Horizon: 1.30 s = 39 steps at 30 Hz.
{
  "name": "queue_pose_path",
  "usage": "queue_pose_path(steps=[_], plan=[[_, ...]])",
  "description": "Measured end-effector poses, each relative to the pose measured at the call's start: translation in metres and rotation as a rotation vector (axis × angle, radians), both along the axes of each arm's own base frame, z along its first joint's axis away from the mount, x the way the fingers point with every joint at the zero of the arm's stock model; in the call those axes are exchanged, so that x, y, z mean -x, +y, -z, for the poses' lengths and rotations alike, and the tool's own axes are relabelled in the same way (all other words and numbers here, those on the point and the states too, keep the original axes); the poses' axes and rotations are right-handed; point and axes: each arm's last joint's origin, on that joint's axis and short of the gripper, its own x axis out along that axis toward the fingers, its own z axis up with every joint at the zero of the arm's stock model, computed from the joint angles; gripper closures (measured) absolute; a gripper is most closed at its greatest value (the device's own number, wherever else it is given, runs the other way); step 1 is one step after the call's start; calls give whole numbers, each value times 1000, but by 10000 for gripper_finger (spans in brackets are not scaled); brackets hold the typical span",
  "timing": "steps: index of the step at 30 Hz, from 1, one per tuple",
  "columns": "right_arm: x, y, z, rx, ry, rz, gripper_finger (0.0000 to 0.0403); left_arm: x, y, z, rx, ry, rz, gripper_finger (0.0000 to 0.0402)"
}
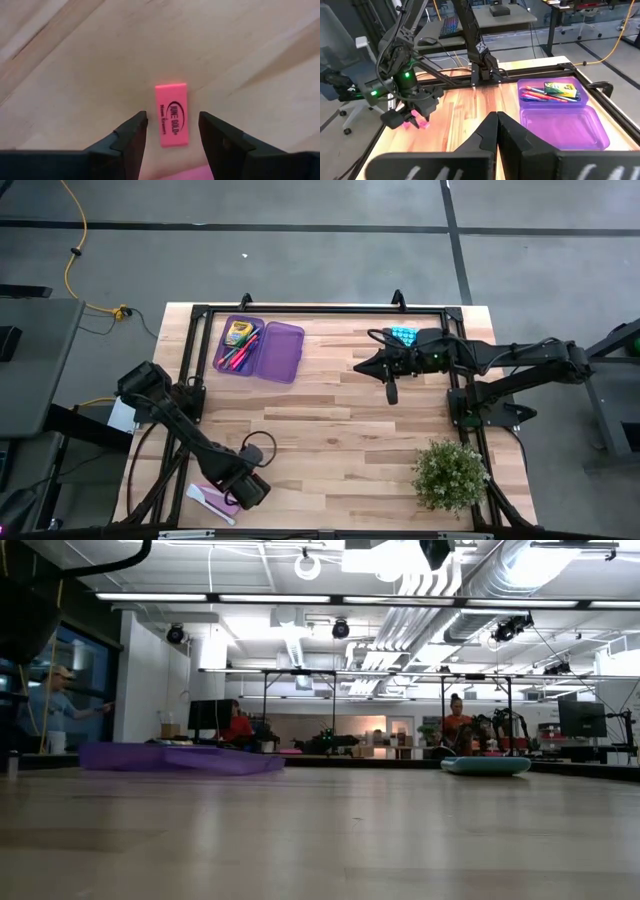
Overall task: Pack school essentials
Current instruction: Put the pink eraser into the purple supply box
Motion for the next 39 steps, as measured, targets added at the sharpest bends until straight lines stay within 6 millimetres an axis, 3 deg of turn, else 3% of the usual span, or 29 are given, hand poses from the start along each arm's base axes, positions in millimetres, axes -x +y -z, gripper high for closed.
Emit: queue_pose_path(steps=[28,39], plan=[[0,-6,1,-16,12,3,403,5,4,7,1,2,-27,226],[0,-6,1,-18,12,3,403,6,4,8,-8,11,-11,284]])
